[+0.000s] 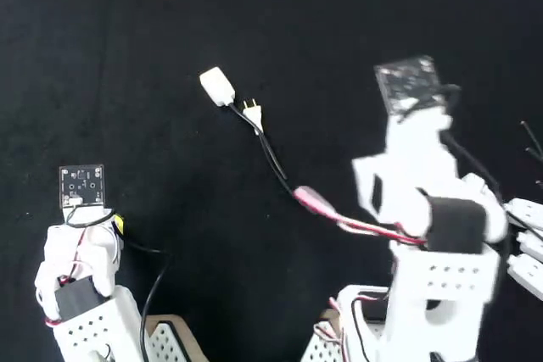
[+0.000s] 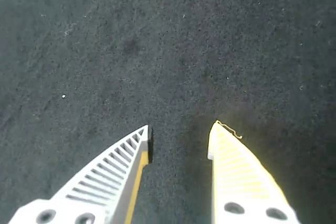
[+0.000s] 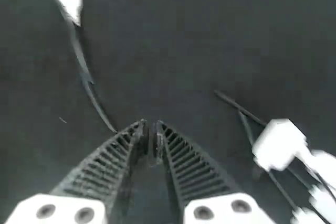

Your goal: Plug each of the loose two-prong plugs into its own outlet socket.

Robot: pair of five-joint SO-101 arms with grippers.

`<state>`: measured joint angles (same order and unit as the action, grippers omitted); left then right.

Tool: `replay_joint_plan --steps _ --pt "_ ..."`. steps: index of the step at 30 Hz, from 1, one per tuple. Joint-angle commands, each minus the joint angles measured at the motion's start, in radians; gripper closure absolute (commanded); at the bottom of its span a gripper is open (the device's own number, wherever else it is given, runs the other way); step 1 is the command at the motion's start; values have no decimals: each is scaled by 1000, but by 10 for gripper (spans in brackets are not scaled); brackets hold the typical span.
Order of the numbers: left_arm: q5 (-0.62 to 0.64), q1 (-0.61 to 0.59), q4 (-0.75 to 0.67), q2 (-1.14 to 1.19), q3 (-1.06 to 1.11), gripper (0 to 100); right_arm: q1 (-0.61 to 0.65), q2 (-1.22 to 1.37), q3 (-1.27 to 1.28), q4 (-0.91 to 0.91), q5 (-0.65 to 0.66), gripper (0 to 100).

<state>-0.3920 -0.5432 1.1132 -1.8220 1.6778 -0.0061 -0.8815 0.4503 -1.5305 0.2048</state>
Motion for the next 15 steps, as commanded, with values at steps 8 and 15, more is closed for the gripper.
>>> replay_joint_plan --steps 8,15 --pt "8 -41 0 -3 -15 810 216 19 358 359 -178 984" --pt "11 -42 5 -3 -70 808 219 22 410 465 -264 983"
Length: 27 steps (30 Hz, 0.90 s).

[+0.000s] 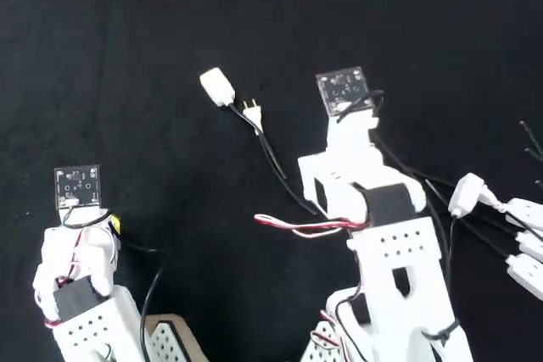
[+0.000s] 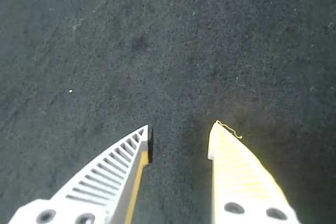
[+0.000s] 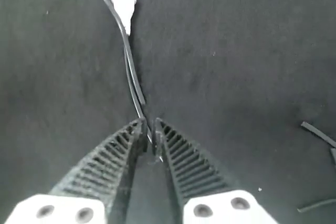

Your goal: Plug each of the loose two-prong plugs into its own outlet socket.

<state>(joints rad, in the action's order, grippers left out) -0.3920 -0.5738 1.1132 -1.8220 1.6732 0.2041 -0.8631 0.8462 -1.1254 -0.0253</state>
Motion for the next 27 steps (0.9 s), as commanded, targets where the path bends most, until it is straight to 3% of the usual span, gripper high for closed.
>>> replay_joint_plan --steps 1,4,7,14,18,23,27 --pt "14 -12 6 -3 -91 808 6 4 36 94 -34 983" --pt "55 -2 11 3 -202 799 -3 18 110 201 -41 984" --pt "63 97 71 77 -363 768 -18 82 110 233 -66 985" --pt "192 274 35 681 -668 772 -28 292 1 239 -69 983" --pt "327 401 -115 974 -759 768 -55 361 -50 241 -68 983" --pt "517 390 -433 1258 -866 767 -135 409 -64 288 -74 983" --pt "669 493 -463 1499 -1058 767 -155 444 -67 290 -74 983"
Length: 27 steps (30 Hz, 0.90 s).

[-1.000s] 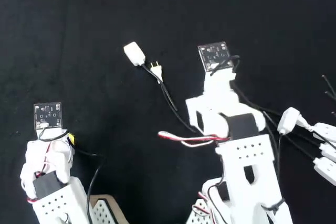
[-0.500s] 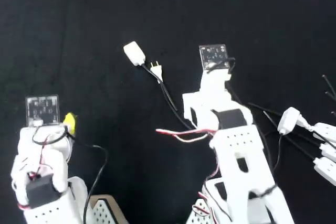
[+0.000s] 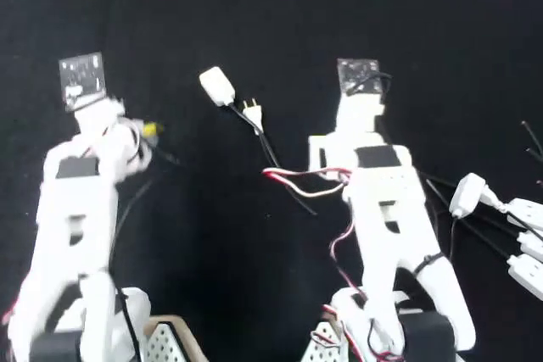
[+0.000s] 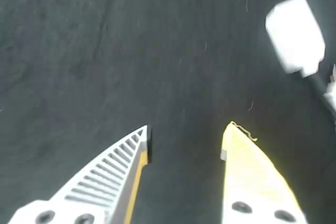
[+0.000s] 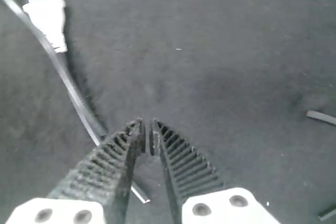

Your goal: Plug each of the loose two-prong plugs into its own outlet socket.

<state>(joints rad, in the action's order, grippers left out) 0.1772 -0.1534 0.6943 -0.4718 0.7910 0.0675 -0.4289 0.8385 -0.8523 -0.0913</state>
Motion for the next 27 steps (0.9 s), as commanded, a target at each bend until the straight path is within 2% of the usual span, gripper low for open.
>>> replay_joint_plan --steps 1,5,8,11,15,18,22,25,27 --pt "127 101 -46 216 -245 767 -18 19 -59 17 -8 983" --pt "160 185 -8 525 -532 767 -17 48 -61 17 -3 983" --pt "230 208 51 727 -727 767 -20 59 -61 17 -3 983" --pt "292 206 103 870 -937 766 -17 62 -61 17 -3 983" --pt "338 206 224 1002 -1171 712 -18 62 -61 17 -3 983" --pt "261 206 377 1043 -1325 717 -15 62 -56 15 -3 983" --pt "147 176 364 1105 -1422 717 -14 62 -54 9 -5 983" --pt "-32 186 348 1163 -1511 716 12 56 -51 -2 -3 983" --pt "-98 209 359 1217 -1561 717 28 56 -48 -12 -3 983"
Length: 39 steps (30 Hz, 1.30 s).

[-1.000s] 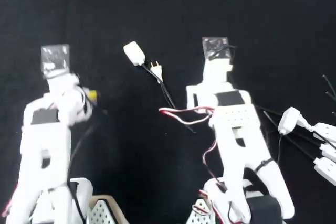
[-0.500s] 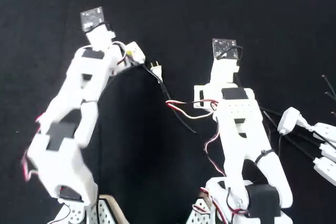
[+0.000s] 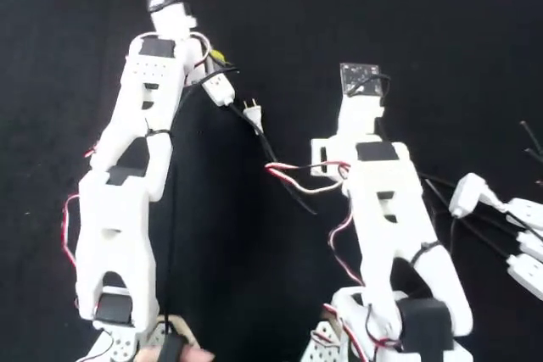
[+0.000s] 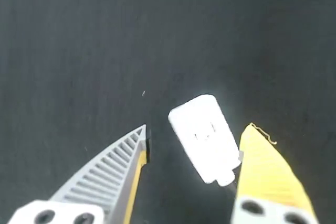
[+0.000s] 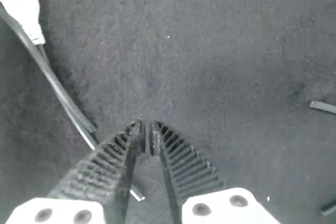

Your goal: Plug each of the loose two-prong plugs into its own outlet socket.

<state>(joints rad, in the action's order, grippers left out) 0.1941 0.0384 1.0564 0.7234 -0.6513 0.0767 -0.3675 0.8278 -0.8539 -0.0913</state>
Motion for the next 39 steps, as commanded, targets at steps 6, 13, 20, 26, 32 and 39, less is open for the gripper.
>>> replay_joint_plan --steps 6,13,20,26,32,39 --pt "-123 12 37 199 -325 714 23 -7 -39 -18 -3 983" --pt "-130 27 97 397 -527 716 20 -7 -38 -18 -2 983" --pt "-60 19 190 502 -653 728 25 -7 -28 -12 -2 982" --pt "-61 -15 385 509 -743 905 20 -7 -28 -11 0 982" --pt "-279 -5 677 517 -938 942 20 -5 -27 0 0 982" --pt "-393 -94 709 466 -819 942 18 -1 2 57 0 982"
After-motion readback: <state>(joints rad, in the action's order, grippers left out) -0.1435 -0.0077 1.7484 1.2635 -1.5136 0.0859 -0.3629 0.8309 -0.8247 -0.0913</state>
